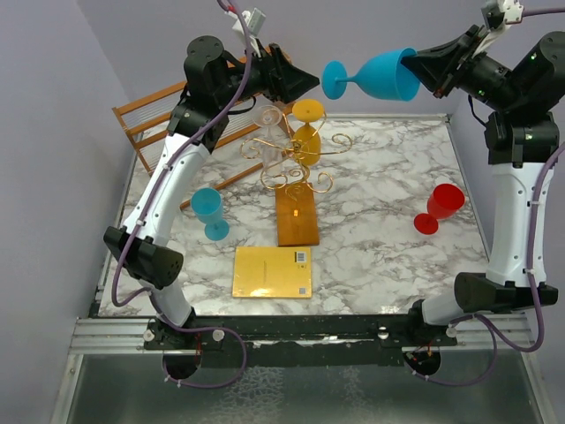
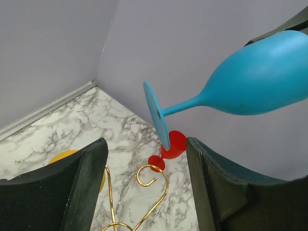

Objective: Place the wine glass upside down on the wine glass rack

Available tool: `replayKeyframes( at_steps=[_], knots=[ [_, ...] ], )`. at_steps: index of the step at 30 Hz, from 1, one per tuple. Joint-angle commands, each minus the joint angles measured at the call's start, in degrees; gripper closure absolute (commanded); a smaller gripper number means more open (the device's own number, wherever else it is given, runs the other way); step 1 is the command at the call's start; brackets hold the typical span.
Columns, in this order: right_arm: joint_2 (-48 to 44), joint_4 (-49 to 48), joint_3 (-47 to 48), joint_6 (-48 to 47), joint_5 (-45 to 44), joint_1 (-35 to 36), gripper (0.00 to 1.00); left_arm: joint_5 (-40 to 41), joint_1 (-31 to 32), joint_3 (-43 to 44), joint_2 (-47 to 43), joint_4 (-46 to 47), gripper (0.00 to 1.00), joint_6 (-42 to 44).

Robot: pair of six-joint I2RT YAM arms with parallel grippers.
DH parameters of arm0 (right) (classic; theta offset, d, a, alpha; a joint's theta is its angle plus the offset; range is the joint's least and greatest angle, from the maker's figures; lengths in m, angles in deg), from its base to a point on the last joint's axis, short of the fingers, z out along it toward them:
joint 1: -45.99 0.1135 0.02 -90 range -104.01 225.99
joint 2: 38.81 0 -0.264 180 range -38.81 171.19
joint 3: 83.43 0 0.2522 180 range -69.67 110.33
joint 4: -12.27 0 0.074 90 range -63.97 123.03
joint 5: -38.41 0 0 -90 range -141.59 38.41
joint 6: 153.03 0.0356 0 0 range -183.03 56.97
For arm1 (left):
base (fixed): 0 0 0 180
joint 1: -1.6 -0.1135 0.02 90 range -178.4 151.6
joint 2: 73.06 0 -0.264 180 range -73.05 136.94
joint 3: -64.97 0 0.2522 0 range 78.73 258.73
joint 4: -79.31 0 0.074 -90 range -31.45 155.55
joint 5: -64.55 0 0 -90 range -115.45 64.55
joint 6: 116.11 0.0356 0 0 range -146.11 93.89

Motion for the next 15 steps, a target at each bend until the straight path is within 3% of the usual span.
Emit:
replayKeyframes(
  at_steps=[1,15],
  knots=[
    [-1.80,-3.65,-1.22,2.38,3.52,0.42,0.99,-3.02,0.99,-0.17,1.07,3.67,0.34,-3.97],
    [-3.74,-5.06,-4.16,2.86,3.98,0.52,0.99,-3.04,4.04,-0.82,2.24,3.76,0.74,-5.61]
  ],
)
